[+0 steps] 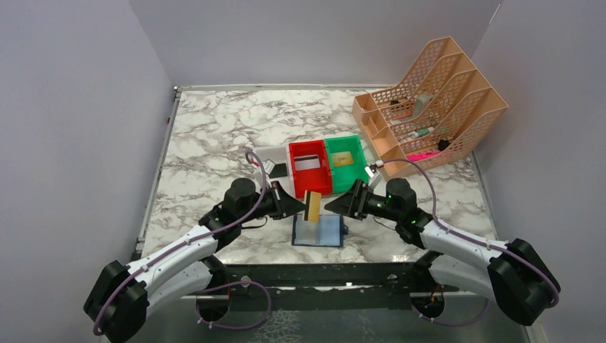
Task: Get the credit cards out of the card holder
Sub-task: Remove the credit card from the card holder.
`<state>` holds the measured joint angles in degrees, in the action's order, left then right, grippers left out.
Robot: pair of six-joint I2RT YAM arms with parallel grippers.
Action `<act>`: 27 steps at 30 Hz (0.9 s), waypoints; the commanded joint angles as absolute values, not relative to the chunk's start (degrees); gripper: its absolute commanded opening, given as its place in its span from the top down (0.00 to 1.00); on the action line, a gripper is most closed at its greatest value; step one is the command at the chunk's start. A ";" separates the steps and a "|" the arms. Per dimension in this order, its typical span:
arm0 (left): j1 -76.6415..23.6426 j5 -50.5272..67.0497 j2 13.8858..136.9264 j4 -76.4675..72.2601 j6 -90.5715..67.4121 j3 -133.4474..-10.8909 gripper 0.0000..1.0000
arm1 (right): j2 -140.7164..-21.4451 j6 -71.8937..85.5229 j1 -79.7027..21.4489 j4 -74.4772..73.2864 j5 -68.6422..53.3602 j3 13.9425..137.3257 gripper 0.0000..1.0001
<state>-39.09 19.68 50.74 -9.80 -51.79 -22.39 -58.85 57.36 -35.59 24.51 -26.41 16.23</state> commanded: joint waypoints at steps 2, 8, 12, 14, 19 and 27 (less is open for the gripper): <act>-38.87 26.88 49.87 -20.74 -56.72 -20.31 1.00 | -62.57 62.18 -35.33 35.27 -32.33 15.78 0.25; -38.93 29.19 50.46 -22.41 -56.54 -21.03 1.00 | -66.79 66.82 -35.33 47.13 -36.67 14.30 0.33; -38.93 30.43 52.00 -22.67 -56.30 -21.38 1.00 | -67.50 67.28 -35.33 49.79 -38.02 14.58 0.39; -38.91 30.37 52.30 -23.34 -56.48 -21.19 1.00 | -67.41 67.23 -35.33 49.58 -38.08 14.59 0.44; -38.89 30.38 52.73 -24.25 -56.60 -21.19 1.00 | -68.54 67.82 -35.33 51.39 -39.82 14.58 0.56; -38.93 30.10 52.63 -25.60 -57.36 -20.67 1.00 | -71.33 69.74 -35.33 56.21 -41.78 14.18 0.70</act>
